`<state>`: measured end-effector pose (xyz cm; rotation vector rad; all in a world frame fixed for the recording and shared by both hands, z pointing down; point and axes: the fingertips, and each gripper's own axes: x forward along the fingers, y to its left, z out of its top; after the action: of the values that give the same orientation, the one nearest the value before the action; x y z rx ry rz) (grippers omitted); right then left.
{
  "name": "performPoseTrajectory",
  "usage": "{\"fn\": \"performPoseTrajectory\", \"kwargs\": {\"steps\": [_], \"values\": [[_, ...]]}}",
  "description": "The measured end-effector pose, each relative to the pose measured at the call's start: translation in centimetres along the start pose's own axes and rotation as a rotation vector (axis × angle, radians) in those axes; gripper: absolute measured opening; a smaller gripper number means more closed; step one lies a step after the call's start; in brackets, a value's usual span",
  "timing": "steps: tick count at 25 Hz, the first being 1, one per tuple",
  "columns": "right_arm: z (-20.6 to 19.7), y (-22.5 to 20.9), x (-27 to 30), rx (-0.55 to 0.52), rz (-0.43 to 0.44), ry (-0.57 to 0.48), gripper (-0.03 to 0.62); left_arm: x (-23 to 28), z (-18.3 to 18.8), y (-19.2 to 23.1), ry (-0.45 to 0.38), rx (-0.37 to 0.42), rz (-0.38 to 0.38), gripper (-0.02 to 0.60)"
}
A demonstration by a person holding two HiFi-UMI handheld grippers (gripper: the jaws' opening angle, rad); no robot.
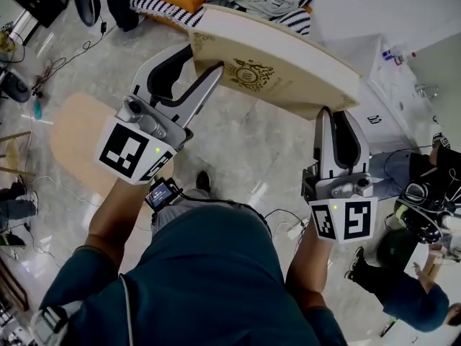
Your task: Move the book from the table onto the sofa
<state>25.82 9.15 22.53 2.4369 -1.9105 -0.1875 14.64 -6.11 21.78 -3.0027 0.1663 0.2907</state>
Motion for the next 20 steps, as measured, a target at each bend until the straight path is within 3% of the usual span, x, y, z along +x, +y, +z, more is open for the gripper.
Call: {"fn": "performPoseTrajectory", "kwargs": {"steps": [6,16,20], "values": [[0.4,-0.2,6.2,-0.018,-0.016,0.037,0.077,2.5,-0.9,5.8,-0.004,-0.045,-0.007,0.163],[-2.1,-3.0,10.4,0.004,0.038,0.021,0.077,5.7,-3.3,8.1,0.018,-0.024,0.047,0.164],[-2.9,-6.8,13.7,0.018,0.080,0.013,0.077,9.5,-4.5,9.3,0.039,-0.019,0.090,0.163]]}}
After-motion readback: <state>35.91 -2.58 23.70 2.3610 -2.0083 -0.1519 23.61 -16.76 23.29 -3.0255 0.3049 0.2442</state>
